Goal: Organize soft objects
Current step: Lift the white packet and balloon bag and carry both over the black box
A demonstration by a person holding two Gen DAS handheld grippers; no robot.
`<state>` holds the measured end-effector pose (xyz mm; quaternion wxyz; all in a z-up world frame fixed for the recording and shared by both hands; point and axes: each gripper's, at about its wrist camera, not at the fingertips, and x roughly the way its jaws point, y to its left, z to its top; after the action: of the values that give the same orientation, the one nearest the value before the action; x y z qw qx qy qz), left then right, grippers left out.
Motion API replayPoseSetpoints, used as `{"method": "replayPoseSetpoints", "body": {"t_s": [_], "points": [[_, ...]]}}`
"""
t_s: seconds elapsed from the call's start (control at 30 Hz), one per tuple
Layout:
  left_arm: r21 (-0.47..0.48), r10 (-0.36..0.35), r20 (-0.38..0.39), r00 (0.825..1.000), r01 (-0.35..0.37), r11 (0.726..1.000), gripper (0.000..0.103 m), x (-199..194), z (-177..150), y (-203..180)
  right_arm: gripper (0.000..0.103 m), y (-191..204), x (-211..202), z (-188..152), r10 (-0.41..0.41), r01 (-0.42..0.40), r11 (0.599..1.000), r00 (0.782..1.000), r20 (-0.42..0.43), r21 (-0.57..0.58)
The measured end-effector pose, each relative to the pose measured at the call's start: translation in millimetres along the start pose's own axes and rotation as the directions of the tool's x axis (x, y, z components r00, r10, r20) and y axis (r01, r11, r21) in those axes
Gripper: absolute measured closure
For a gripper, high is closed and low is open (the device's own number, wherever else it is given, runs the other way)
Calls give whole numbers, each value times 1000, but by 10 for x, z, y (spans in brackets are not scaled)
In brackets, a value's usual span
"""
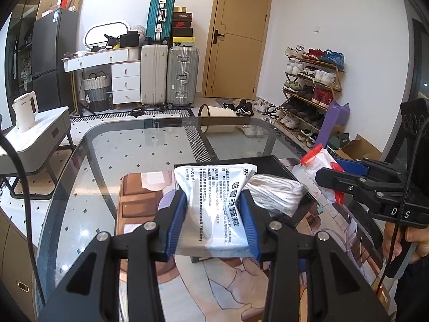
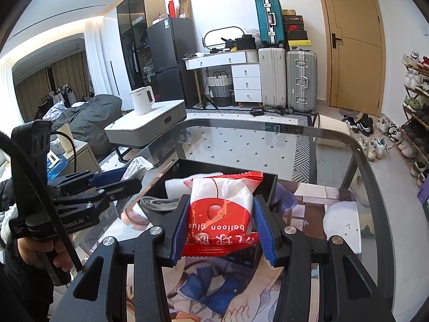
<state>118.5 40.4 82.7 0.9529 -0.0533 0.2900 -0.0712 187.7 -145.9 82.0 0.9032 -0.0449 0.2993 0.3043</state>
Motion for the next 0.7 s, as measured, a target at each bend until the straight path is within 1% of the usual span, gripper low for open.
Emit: {"method": "replayPoseSetpoints", "body": {"t_s": [0.5,0.7], "points": [[11,-4,-16,1000,4,1000,63,260,88,-32,56,12,251,231,-2,1,1000,1000,-12,-20],[20,-12,-31,999,13,1000,63,398,107,-68,56,-23,387,276,-7,6,1000,999,-33,-24]]}}
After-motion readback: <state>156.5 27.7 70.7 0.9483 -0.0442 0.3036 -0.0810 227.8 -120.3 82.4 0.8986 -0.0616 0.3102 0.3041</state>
